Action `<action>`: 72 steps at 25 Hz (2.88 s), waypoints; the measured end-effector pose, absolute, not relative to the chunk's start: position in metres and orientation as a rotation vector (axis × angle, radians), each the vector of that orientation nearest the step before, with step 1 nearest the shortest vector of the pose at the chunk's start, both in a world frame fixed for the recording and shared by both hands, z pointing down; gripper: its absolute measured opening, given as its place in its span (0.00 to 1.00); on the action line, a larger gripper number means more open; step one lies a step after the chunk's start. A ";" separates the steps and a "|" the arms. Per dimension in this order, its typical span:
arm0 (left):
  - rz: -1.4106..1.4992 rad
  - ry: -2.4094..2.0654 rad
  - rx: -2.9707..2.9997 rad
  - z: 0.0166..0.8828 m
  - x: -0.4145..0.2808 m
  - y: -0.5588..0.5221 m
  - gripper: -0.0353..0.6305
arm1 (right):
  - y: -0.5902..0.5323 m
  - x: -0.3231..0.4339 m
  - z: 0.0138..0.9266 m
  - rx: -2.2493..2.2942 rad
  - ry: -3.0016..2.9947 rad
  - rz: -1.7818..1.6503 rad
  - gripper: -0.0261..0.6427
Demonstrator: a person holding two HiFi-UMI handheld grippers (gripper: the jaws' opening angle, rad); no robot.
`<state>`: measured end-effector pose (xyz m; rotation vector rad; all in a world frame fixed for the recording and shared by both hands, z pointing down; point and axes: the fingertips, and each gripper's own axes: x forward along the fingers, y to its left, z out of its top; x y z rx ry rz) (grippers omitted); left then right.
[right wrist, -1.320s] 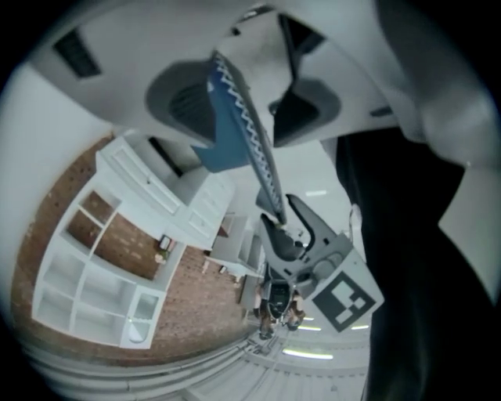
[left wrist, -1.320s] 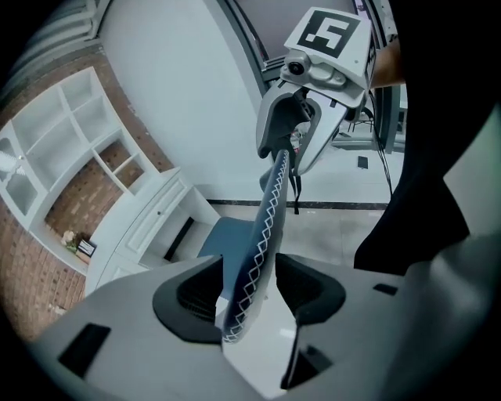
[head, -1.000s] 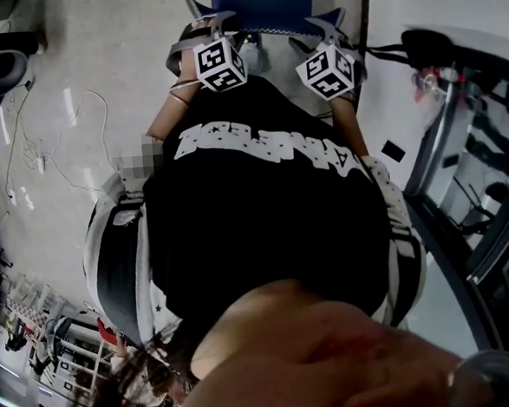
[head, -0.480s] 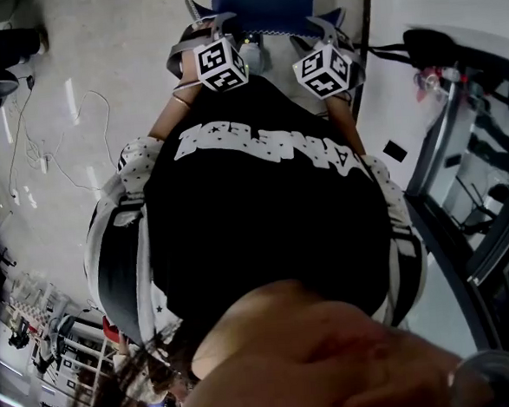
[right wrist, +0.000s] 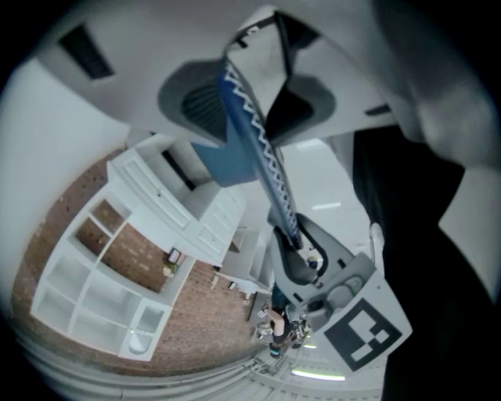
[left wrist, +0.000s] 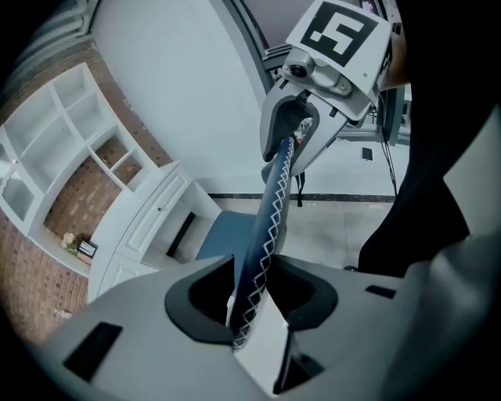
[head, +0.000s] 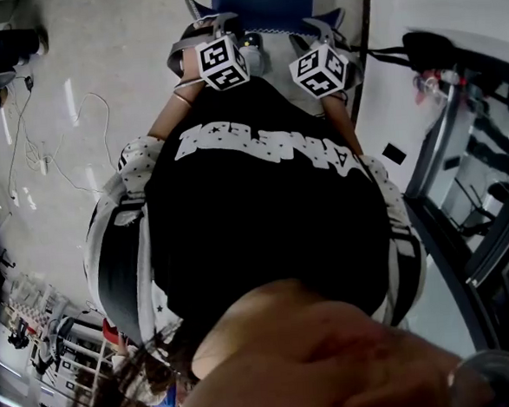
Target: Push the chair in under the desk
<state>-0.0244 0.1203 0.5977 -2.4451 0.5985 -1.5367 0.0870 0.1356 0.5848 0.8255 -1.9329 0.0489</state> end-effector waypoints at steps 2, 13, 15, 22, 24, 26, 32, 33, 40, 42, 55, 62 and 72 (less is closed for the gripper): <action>-1.551 0.597 -2.424 0.600 -0.025 0.114 0.26 | 0.130 0.086 0.586 0.819 -1.929 0.050 0.30; -1.567 0.593 -2.421 0.598 -0.028 0.097 0.26 | 0.113 0.081 0.583 0.818 -1.935 0.029 0.29; -1.569 0.596 -2.419 0.596 -0.027 0.093 0.25 | 0.109 0.082 0.582 0.828 -1.936 0.028 0.29; -1.583 0.593 -2.424 0.598 -0.025 0.087 0.25 | 0.103 0.085 0.584 0.824 -1.937 0.032 0.29; -1.585 0.595 -2.421 0.598 -0.024 0.085 0.25 | 0.100 0.087 0.583 0.824 -1.934 0.032 0.29; -1.584 0.602 -2.414 0.598 -0.023 0.081 0.25 | 0.098 0.088 0.583 0.824 -1.935 0.033 0.29; -1.579 0.612 -2.411 0.595 -0.021 0.071 0.25 | 0.087 0.090 0.579 0.841 -1.938 0.016 0.29; -1.576 0.615 -2.414 0.593 -0.020 0.070 0.25 | 0.085 0.090 0.579 0.844 -1.939 0.009 0.29; -1.575 0.632 -2.406 0.589 -0.014 0.064 0.25 | 0.078 0.096 0.574 0.845 -1.943 -0.008 0.29; -1.577 0.632 -2.409 0.589 -0.015 0.062 0.25 | 0.076 0.095 0.574 0.844 -1.944 -0.007 0.29; -1.582 0.613 -2.393 0.597 -0.012 0.041 0.24 | 0.056 0.098 0.581 0.860 -1.920 0.005 0.29; -1.573 0.596 -2.412 0.598 -0.001 0.028 0.24 | 0.042 0.108 0.585 0.850 -1.923 0.007 0.29; -1.574 0.594 -2.412 0.594 -0.003 0.010 0.25 | 0.025 0.107 0.580 0.862 -1.917 0.006 0.29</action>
